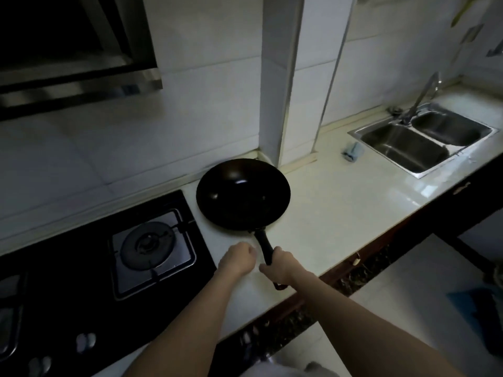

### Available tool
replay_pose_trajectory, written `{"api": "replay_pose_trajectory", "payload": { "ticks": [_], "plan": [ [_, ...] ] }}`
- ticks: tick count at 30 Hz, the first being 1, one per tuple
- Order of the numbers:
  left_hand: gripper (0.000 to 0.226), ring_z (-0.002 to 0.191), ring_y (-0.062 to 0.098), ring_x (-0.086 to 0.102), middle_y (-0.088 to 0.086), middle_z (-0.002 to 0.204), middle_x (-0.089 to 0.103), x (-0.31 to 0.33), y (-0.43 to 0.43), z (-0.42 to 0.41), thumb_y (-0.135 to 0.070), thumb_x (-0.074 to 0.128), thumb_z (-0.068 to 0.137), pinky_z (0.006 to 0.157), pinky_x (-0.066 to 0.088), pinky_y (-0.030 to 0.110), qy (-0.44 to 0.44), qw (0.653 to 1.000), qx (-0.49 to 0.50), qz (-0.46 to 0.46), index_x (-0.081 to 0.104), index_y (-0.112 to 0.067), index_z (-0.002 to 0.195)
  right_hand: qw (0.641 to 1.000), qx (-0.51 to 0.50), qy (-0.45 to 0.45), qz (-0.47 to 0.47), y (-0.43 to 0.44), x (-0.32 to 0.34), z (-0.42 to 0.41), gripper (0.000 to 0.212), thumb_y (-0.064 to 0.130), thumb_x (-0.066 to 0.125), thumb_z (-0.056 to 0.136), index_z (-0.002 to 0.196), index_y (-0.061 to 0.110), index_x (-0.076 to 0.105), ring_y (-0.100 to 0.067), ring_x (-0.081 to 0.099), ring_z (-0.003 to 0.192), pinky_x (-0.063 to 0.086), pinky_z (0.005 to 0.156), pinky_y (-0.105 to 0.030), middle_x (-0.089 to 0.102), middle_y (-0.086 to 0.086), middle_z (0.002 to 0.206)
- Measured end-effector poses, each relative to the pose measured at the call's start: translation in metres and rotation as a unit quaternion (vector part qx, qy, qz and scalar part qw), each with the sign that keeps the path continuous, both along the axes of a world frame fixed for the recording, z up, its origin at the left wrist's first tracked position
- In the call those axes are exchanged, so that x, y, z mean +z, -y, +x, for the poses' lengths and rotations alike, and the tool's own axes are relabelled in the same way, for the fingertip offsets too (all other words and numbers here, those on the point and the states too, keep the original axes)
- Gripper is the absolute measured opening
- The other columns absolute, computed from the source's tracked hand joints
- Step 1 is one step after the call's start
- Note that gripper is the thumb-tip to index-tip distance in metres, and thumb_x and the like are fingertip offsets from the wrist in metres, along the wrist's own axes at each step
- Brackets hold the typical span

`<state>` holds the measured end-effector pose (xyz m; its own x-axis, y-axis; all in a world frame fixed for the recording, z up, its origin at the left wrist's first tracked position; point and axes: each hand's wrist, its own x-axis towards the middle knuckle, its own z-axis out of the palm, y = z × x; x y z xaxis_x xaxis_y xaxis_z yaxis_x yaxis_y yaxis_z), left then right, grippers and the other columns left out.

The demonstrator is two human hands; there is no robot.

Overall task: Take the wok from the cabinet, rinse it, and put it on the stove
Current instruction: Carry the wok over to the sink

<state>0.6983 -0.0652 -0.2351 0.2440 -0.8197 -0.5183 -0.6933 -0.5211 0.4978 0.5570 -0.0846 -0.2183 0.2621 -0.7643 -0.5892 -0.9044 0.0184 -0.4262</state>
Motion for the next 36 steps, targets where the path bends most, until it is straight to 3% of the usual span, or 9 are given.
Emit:
{"api": "replay_pose_trajectory", "payload": {
  "ticks": [2, 6, 9, 14, 19, 23, 27, 30, 36],
  "plan": [
    [0.036, 0.071, 0.019, 0.058, 0.006, 0.085, 0.065, -0.001, 0.009, -0.01, -0.039, 0.045, 0.101, 0.066, 0.046, 0.03, -0.127, 0.988, 0.09, 0.024, 0.063, -0.012, 0.084, 0.989, -0.078, 0.096, 0.077, 0.012, -0.005, 0.0, 0.035, 0.035, 0.06, 0.089, 0.105, 0.005, 0.058, -0.023, 0.068, 0.068, 0.061, 0.07, -0.038, 0.072, -0.011, 0.091],
    [0.048, 0.092, 0.025, 0.068, 0.01, 0.107, 0.072, -0.009, 0.023, -0.033, -0.051, 0.055, 0.096, 0.068, 0.05, 0.028, -0.331, 0.898, 0.289, 0.029, 0.069, -0.006, 0.108, 0.942, -0.189, 0.21, 0.179, 0.011, -0.004, 0.001, 0.02, 0.017, 0.058, 0.092, 0.095, -0.003, 0.058, -0.021, 0.057, 0.044, 0.053, 0.05, -0.032, 0.062, -0.013, 0.068],
    [0.04, 0.081, 0.019, 0.069, 0.008, 0.1, 0.074, -0.013, 0.028, -0.046, -0.039, 0.066, 0.093, 0.066, 0.053, 0.024, -0.396, 0.858, 0.328, 0.019, 0.07, -0.002, 0.106, 0.952, -0.157, 0.223, 0.141, 0.006, -0.006, 0.001, 0.007, 0.01, 0.049, 0.092, 0.088, 0.006, 0.051, -0.021, 0.054, 0.042, 0.047, 0.044, -0.029, 0.057, -0.01, 0.059],
    [0.024, 0.066, 0.016, 0.074, 0.022, 0.106, 0.074, -0.004, 0.036, -0.057, -0.017, 0.066, 0.096, 0.05, 0.055, 0.023, -0.491, 0.789, 0.368, 0.015, 0.061, 0.004, 0.107, 0.957, -0.154, 0.228, 0.087, 0.002, -0.014, -0.008, 0.013, 0.017, 0.054, 0.088, 0.077, 0.01, 0.055, -0.019, 0.055, 0.04, 0.047, 0.048, -0.033, 0.056, -0.006, 0.052],
    [0.03, 0.077, 0.027, 0.073, 0.002, 0.064, 0.065, -0.017, 0.037, -0.059, -0.026, 0.066, 0.096, 0.07, 0.055, 0.035, -0.581, 0.713, 0.387, 0.066, 0.06, -0.01, 0.072, 0.948, -0.189, 0.253, 0.046, -0.016, -0.021, -0.019, 0.029, 0.028, 0.061, 0.089, 0.065, 0.013, 0.054, -0.018, 0.053, 0.04, 0.043, 0.044, -0.03, 0.057, -0.004, 0.052],
    [0.043, 0.042, 0.015, 0.054, -0.004, 0.046, 0.039, -0.024, 0.018, -0.079, -0.023, 0.062, 0.098, 0.065, 0.049, 0.029, -0.558, 0.734, 0.379, 0.084, 0.04, -0.017, 0.062, 0.946, -0.204, 0.248, 0.037, -0.044, -0.034, -0.039, 0.015, 0.014, 0.061, 0.077, 0.064, 0.01, 0.053, -0.015, 0.048, 0.044, 0.038, 0.047, -0.033, 0.055, -0.002, 0.052],
    [0.044, 0.042, 0.016, 0.047, -0.004, 0.045, 0.033, -0.016, 0.013, -0.115, -0.018, 0.057, 0.098, 0.054, 0.044, 0.028, -0.506, 0.787, 0.342, 0.088, 0.035, -0.019, 0.06, 0.945, -0.21, 0.25, 0.017, -0.051, -0.031, -0.072, 0.022, 0.021, 0.063, 0.075, 0.06, 0.011, 0.052, -0.01, 0.043, 0.041, 0.033, 0.043, -0.028, 0.052, 0.002, 0.048],
    [0.041, 0.036, 0.014, 0.04, -0.004, 0.047, 0.033, -0.016, 0.017, -0.139, -0.014, 0.057, 0.096, 0.047, 0.038, 0.025, -0.516, 0.778, 0.349, 0.089, 0.036, -0.019, 0.061, 0.939, -0.225, 0.261, 0.005, -0.05, -0.029, -0.095, 0.025, 0.029, 0.062, 0.072, 0.063, 0.006, 0.056, -0.01, 0.05, 0.041, 0.038, 0.043, -0.03, 0.058, -0.001, 0.05],
    [0.038, 0.038, 0.013, 0.037, -0.003, 0.05, 0.036, -0.006, 0.031, -0.209, -0.014, 0.059, 0.094, 0.042, 0.037, 0.021, -0.502, 0.796, 0.325, 0.095, 0.041, -0.018, 0.061, 0.923, -0.257, 0.285, -0.006, -0.042, -0.027, -0.157, 0.024, 0.015, 0.061, 0.077, 0.057, 0.017, 0.049, -0.012, 0.048, 0.046, 0.036, 0.047, -0.028, 0.055, 0.003, 0.052]
  ]
}}
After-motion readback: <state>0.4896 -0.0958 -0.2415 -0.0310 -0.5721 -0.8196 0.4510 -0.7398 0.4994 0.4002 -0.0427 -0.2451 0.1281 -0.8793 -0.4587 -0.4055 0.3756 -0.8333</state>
